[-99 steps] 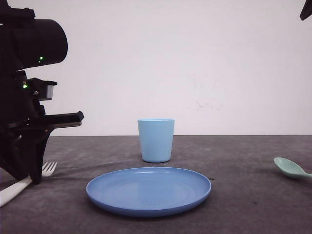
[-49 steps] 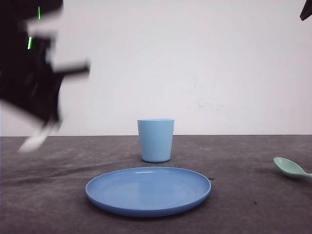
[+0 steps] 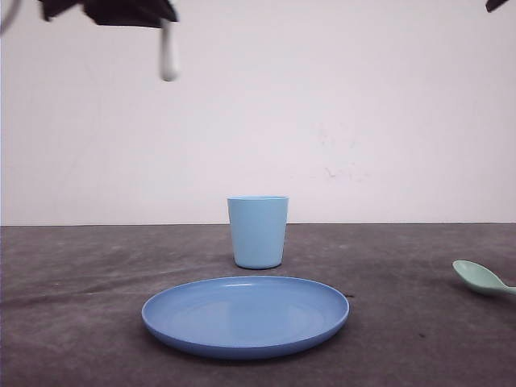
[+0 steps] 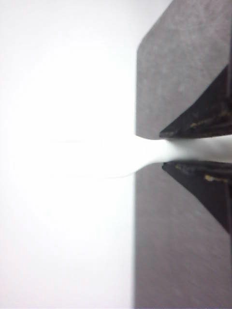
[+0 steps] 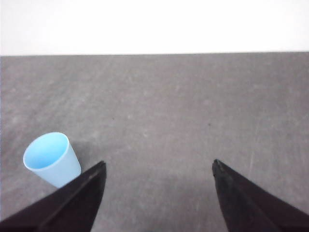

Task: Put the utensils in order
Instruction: 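Lift the white fork with the left gripper and carry it over the cup, then open the left gripper to drop the fork into the cup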

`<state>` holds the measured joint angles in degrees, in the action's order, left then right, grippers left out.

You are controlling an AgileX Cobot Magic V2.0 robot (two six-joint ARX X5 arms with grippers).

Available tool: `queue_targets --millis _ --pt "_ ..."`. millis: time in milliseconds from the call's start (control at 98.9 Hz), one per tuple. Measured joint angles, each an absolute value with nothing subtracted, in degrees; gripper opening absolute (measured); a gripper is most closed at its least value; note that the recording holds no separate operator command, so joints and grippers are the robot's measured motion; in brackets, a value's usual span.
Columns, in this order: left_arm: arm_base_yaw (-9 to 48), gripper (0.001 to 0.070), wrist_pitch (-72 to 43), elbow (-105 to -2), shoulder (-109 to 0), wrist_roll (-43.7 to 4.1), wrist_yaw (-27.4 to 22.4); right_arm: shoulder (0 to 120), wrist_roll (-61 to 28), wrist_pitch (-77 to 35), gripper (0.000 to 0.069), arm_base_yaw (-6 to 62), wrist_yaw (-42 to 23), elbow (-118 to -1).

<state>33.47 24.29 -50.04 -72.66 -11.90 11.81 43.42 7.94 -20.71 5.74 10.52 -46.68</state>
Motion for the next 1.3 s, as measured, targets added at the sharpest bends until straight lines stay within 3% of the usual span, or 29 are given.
queue_targets --millis 323,536,900,981,1142,1304 --pt "36.4 0.0039 43.1 -50.3 -90.6 -7.4 11.0 43.4 7.9 -17.8 0.0439 7.1 10.5 -46.7" --pt "36.5 0.0039 43.5 -54.9 -99.8 -7.0 10.6 43.4 7.9 -17.7 0.0439 7.2 10.5 -46.7" --pt "36.6 0.0041 38.9 -56.8 -105.7 -9.3 10.6 43.4 7.9 -20.2 0.0439 7.5 10.5 -46.7" --pt "36.6 0.0086 37.8 -56.8 -105.8 -10.0 10.6 43.5 7.9 -20.6 0.0439 7.6 10.5 -46.7" --pt "36.6 0.0268 37.8 -56.8 -105.8 -10.3 10.6 44.4 8.0 -20.9 0.0439 7.8 10.5 -46.7" --pt "36.6 0.0295 33.6 -56.8 -103.2 -10.3 10.5 46.6 8.6 -24.1 0.0439 8.9 10.5 -46.7"
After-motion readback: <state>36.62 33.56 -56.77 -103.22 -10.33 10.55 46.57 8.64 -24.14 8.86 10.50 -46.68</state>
